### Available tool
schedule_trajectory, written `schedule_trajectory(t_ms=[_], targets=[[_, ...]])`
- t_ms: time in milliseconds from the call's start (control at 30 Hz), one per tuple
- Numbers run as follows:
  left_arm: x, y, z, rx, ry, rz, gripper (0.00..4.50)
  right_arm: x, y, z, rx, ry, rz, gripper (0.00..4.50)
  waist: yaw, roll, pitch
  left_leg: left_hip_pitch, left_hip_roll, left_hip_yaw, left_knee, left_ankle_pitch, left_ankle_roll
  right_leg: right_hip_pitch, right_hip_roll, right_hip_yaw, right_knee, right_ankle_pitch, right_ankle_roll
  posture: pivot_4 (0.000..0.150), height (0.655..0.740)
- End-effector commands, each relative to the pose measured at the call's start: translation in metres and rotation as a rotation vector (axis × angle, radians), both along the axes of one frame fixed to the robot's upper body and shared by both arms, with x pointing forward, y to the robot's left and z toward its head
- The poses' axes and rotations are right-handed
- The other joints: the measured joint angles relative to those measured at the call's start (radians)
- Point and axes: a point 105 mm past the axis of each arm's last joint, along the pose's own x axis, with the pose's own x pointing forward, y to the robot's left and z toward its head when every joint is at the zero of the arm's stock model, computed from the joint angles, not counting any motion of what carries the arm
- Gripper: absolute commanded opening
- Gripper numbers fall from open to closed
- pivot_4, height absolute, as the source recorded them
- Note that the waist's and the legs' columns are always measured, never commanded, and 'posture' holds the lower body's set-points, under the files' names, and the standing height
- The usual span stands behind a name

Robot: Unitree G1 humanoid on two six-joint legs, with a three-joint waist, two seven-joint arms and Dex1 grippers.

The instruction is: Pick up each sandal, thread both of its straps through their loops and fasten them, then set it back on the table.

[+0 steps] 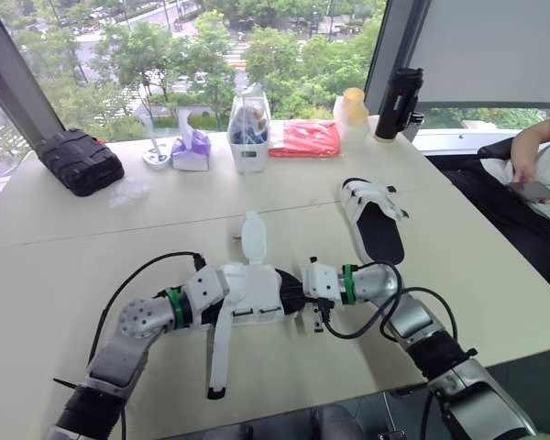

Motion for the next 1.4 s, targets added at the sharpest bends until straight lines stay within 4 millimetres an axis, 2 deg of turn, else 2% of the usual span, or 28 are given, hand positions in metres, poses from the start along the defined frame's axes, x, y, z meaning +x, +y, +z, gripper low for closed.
schedule_trajectory(t_ms=[33,267,500,600,833,967,1033,1133,1167,1233,1400], targets=[[-0.002,0.015,0.012,0.005,0.001,0.022,0.06,-0.011,-0.001,-0.021,-0.1,0.073,0.052,0.0,0.001,0.0,0.0,0.0,0.0,0.0,0.0,0.0,0.0,0.0,0.0,0.0,0.0,0.0,0.0,0.15,0.74],[-0.012,0.052,0.027,0.063,0.051,0.056,0.06,-0.01,-0.006,-0.021,-0.138,0.09,0.067,0.0,0.004,0.0,0.0,-0.001,0.0,0.0,0.0,0.0,0.0,0.0,0.0,0.0,0.0,0.0,0.0,0.15,0.74],[-0.024,0.053,0.061,-0.003,0.031,0.02,0.06,-0.007,-0.01,-0.024,-0.166,0.087,0.077,0.0,0.005,0.0,0.0,-0.001,0.0,-0.001,0.0,0.0,0.0,0.0,-0.001,0.0,0.0,0.0,0.0,0.15,0.74],[-0.037,0.053,0.063,0.09,-0.018,-0.068,0.82,-0.006,-0.011,-0.025,-0.17,0.083,0.08,0.0,0.004,0.0,0.0,-0.001,0.0,0.0,0.0,0.0,0.0,0.0,-0.001,0.0,0.0,0.0,0.0,0.15,0.74],[-0.045,0.065,0.054,0.268,-0.146,-0.178,4.32,-0.003,-0.011,-0.025,-0.175,0.072,0.082,0.0,0.005,0.0,0.0,0.0,0.0,0.0,0.0,0.0,0.0,0.001,-0.001,0.0,0.001,-0.002,-0.004,0.15,0.74],[-0.047,0.07,0.047,0.309,-0.175,-0.225,4.41,-0.002,-0.013,-0.025,-0.185,0.063,0.086,0.0,0.005,0.0,0.0,0.0,0.0,0.0,0.0,0.0,0.0,0.001,-0.001,0.0,0.001,-0.002,-0.004,0.15,0.74],[-0.047,0.07,0.047,0.227,-0.072,-0.19,4.41,-0.001,-0.013,-0.025,-0.187,0.061,0.086,0.0,0.005,0.0,0.0,0.0,0.0,0.0,0.0,0.0,0.0,0.001,-0.001,0.0,0.001,-0.002,-0.004,0.15,0.74],[-0.062,0.062,0.046,-0.091,0.433,-0.12,4.41,0.0,-0.013,-0.025,-0.19,0.059,0.088,0.0,0.001,0.0,0.0,0.0,0.0,-0.001,0.0,0.0,0.0,0.001,0.0,0.0,0.002,-0.001,-0.001,0.15,0.74],[-0.069,0.059,0.042,-0.143,0.568,-0.121,4.41,0.0,-0.012,-0.026,-0.193,0.059,0.09,0.0,0.001,0.0,0.0,0.001,0.0,-0.001,0.0,0.0,0.0,0.001,0.0,0.0,0.003,-0.001,0.0,0.15,0.74],[-0.073,0.056,0.04,-0.175,0.671,-0.113,4.41,0.0,-0.012,-0.026,-0.194,0.061,0.092,0.0,0.0,0.001,0.001,0.001,0.0,-0.001,0.0,0.0,0.001,0.001,0.0,0.0,0.003,-0.002,0.0,0.15,0.74],[-0.082,0.043,0.02,-0.217,0.897,-0.061,4.41,0.001,-0.011,-0.025,-0.197,0.058,0.098,0.0,0.001,0.0,0.0,0.005,0.0,-0.001,0.0,0.0,0.001,0.004,0.001,0.0,0.004,-0.002,0.0,0.15,0.74]])
